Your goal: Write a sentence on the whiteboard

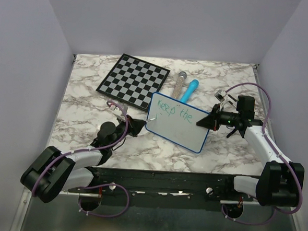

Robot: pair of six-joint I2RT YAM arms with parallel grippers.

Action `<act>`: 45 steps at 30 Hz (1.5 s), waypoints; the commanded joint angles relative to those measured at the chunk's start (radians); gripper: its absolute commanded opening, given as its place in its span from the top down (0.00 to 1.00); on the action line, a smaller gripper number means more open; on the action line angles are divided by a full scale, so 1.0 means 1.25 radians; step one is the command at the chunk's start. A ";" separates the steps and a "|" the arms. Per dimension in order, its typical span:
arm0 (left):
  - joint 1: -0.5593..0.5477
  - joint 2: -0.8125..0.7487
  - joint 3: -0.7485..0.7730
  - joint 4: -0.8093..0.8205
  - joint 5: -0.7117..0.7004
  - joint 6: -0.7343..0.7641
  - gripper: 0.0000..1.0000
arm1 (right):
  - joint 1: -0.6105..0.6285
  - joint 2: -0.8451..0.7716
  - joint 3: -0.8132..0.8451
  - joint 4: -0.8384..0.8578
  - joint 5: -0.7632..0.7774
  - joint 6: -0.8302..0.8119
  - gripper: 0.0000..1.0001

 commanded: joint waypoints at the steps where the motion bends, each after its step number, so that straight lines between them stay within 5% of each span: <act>1: 0.000 -0.011 -0.016 -0.038 0.009 0.024 1.00 | 0.004 -0.012 0.024 0.001 -0.033 -0.012 0.99; 21: 0.000 -0.074 -0.027 -0.187 0.002 -0.002 1.00 | 0.004 -0.017 0.024 0.001 -0.033 -0.011 0.99; 29: -0.001 -0.162 -0.013 -0.150 0.066 -0.015 1.00 | 0.004 -0.016 0.024 0.001 -0.034 -0.011 0.99; 45: -0.003 0.024 0.068 -0.018 0.117 -0.032 1.00 | 0.004 -0.016 0.022 0.001 -0.033 -0.011 0.99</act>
